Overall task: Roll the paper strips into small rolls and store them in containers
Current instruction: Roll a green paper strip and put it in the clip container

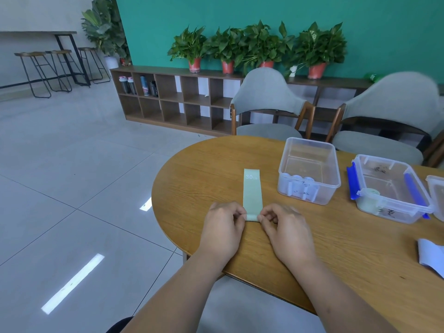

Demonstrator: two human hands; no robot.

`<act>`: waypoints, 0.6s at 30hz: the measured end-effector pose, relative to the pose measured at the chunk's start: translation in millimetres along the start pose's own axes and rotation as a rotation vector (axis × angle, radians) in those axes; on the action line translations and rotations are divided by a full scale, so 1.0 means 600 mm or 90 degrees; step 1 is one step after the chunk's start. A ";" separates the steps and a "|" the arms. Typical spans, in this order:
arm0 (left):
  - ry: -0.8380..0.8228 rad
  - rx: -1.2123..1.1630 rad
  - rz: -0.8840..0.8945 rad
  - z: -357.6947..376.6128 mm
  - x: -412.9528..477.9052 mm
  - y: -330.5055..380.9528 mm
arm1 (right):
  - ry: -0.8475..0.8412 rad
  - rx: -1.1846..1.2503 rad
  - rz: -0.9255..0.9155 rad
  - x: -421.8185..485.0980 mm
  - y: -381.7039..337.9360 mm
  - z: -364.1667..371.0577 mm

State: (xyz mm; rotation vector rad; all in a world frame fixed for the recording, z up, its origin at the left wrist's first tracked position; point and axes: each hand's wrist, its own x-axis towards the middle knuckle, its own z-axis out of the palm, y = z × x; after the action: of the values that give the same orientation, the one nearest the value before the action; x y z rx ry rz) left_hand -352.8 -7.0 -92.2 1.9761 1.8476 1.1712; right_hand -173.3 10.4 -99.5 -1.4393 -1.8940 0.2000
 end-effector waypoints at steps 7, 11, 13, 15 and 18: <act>-0.005 -0.002 -0.017 0.007 -0.001 -0.008 | 0.002 -0.039 -0.008 0.000 0.004 0.002; -0.005 -0.018 -0.026 0.006 -0.001 -0.007 | -0.011 -0.010 0.008 0.002 0.006 0.000; -0.002 -0.027 -0.028 0.005 -0.001 -0.007 | -0.013 0.013 0.023 0.002 0.008 -0.001; -0.002 -0.037 -0.033 0.004 -0.001 -0.007 | -0.014 0.026 0.029 0.001 0.007 -0.001; -0.006 -0.058 -0.049 0.001 -0.003 -0.004 | -0.010 0.054 0.041 0.000 0.005 -0.002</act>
State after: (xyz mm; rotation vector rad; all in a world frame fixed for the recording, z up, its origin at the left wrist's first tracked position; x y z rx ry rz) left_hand -354.4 -7.7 -94.8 1.8414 1.8153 1.2000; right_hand -170.4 11.2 -99.9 -1.4458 -1.8307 0.3194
